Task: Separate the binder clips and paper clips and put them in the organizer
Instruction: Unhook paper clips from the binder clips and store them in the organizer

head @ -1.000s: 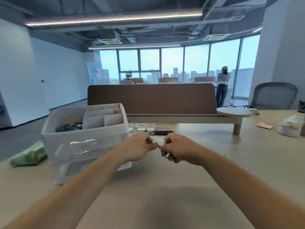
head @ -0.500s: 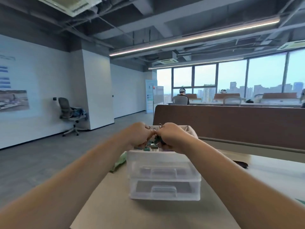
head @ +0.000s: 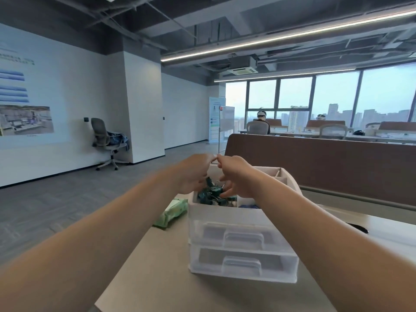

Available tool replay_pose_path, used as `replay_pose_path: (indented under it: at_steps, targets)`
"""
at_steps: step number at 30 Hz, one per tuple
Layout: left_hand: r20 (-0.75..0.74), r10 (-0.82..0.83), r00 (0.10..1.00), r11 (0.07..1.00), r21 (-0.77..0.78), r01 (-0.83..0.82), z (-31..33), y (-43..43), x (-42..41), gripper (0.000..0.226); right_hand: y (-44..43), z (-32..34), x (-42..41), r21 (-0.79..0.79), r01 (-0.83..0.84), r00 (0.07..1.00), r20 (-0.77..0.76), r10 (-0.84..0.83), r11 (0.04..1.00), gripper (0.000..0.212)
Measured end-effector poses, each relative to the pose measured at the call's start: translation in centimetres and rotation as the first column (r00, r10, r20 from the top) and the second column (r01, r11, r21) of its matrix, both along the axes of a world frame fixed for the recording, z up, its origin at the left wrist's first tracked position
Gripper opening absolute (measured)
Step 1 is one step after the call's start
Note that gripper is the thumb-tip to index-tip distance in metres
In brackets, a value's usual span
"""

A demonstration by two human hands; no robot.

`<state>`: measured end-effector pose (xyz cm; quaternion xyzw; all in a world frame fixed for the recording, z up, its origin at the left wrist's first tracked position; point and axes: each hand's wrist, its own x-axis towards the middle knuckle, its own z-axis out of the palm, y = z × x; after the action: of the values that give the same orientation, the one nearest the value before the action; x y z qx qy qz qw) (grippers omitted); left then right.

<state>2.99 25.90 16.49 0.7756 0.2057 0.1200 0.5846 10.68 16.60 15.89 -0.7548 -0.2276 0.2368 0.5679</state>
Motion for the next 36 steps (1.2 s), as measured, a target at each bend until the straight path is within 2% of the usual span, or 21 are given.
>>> replay_pose_path:
  at_steps: [4, 6, 10, 13, 15, 18, 20, 28, 31, 36]
  targets:
    - [0.087, 0.06, 0.994, 0.996, 0.057, -0.065, -0.6, 0.0, 0.2, 0.026, -0.7, 0.1, 0.0, 0.005, -0.012, 1.0, 0.003, 0.012, 1.0, 0.05]
    - [0.128, 0.09, 0.988, 0.989, 0.104, -0.104, -0.9, -0.3, 0.3, 0.027, -1.3, -0.1, 0.2, -0.001, 0.025, 0.998, 0.051, -0.025, 1.0, 0.05]
    - [0.182, 0.095, 0.979, 0.989, 0.093, -0.113, -1.4, -1.4, 0.2, 0.015, -3.6, -0.3, 0.5, 0.04, 0.104, 0.98, 0.165, -0.109, 0.994, 0.032]
    - [0.183, 0.055, 0.982, 0.98, 0.179, -0.088, -1.5, -3.5, 0.0, 0.016, -6.8, 0.0, 0.0, 0.117, 0.055, 0.987, 0.141, -0.072, 0.992, 0.021]
    - [0.204, -0.014, 0.979, 0.968, 0.249, -0.038, -1.7, -6.1, -0.2, 0.015, -9.6, 0.0, -0.3, 0.144, 0.074, 0.988, 0.123, -0.092, 0.987, 0.024]
    - [0.19, -0.179, 0.965, 0.957, 0.261, 0.126, -2.6, -11.9, 0.0, 0.014, -15.7, -1.5, -0.2, 0.127, 0.153, 0.962, 0.208, -0.177, 0.98, 0.028]
    - [0.175, -0.25, 0.952, 0.928, 0.323, 0.184, -3.2, -13.7, 0.1, 0.018, -17.6, -2.7, -0.1, 0.098, 0.174, 0.948, 0.252, -0.194, 0.98, 0.029]
    - [0.019, -0.512, 0.859, 0.798, 0.382, 0.467, -9.3, -26.3, 5.6, 0.019, -31.5, -9.2, 0.6, -0.048, 0.342, 0.906, 0.283, -0.316, 0.938, 0.028]
    - [-0.053, -0.569, 0.821, 0.733, 0.418, 0.536, -11.8, -30.3, 7.7, 0.016, -35.7, -11.7, 1.7, -0.165, 0.434, 0.867, 0.345, -0.36, 0.886, 0.027]
    - [-0.148, -0.63, 0.762, 0.613, 0.508, 0.605, -16.0, -36.9, 11.2, 0.011, -43.3, -15.9, 3.9, -0.32, 0.59, 0.786, 0.44, -0.435, 0.742, 0.019]
